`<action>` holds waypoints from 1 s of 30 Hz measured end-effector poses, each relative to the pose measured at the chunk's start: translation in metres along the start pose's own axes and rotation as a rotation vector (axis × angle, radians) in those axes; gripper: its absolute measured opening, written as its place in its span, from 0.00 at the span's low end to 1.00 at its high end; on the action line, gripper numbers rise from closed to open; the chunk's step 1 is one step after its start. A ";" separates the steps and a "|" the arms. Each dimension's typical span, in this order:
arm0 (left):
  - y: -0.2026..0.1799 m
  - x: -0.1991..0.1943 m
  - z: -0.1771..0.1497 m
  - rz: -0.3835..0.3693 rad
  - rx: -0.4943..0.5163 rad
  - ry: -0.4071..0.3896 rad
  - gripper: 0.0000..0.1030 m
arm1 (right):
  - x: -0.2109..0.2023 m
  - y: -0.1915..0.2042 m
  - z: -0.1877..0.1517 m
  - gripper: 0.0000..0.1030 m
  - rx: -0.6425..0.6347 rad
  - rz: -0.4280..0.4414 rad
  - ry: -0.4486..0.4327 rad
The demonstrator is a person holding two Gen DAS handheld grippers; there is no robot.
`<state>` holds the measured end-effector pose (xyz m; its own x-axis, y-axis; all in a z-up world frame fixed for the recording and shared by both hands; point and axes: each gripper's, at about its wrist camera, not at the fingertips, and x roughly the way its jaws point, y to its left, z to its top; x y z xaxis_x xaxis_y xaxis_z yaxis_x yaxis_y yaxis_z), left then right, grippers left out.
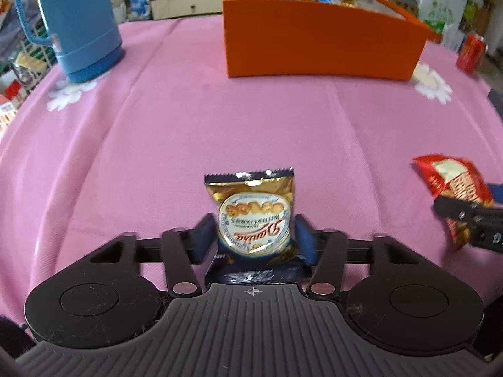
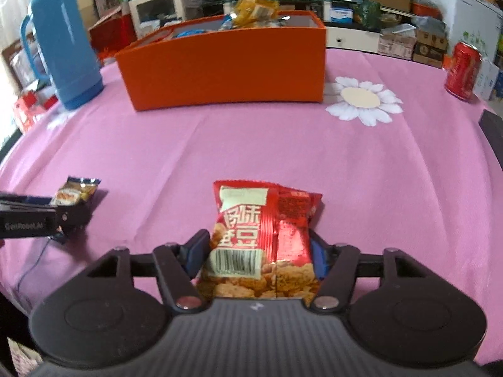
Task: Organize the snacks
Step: 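Carry both snacks into the orange box and open both tools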
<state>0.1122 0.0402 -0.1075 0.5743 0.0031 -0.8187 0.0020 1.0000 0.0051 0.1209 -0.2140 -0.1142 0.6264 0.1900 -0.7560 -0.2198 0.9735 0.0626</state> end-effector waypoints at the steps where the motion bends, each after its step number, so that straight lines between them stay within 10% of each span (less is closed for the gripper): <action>1: 0.000 0.000 -0.002 0.002 0.000 -0.007 0.42 | 0.000 0.000 0.000 0.68 0.000 -0.001 -0.001; 3: 0.002 0.000 -0.005 -0.008 -0.014 -0.020 0.40 | -0.001 -0.002 -0.002 0.68 0.010 0.002 -0.008; 5: 0.002 -0.001 -0.002 -0.018 -0.003 -0.035 0.16 | 0.000 -0.002 -0.002 0.70 -0.005 -0.006 -0.012; 10: 0.014 -0.012 0.027 -0.134 -0.090 -0.043 0.12 | -0.004 -0.005 0.006 0.61 0.021 0.050 -0.008; 19: 0.014 -0.040 0.182 -0.168 -0.057 -0.309 0.13 | -0.029 -0.024 0.137 0.61 0.086 0.170 -0.280; 30: -0.013 0.083 0.284 -0.139 -0.061 -0.245 0.13 | 0.088 -0.043 0.242 0.62 0.001 0.110 -0.326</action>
<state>0.3922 0.0265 -0.0131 0.7529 -0.1280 -0.6455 0.0493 0.9891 -0.1385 0.3670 -0.2086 -0.0258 0.8049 0.3243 -0.4969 -0.2985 0.9451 0.1332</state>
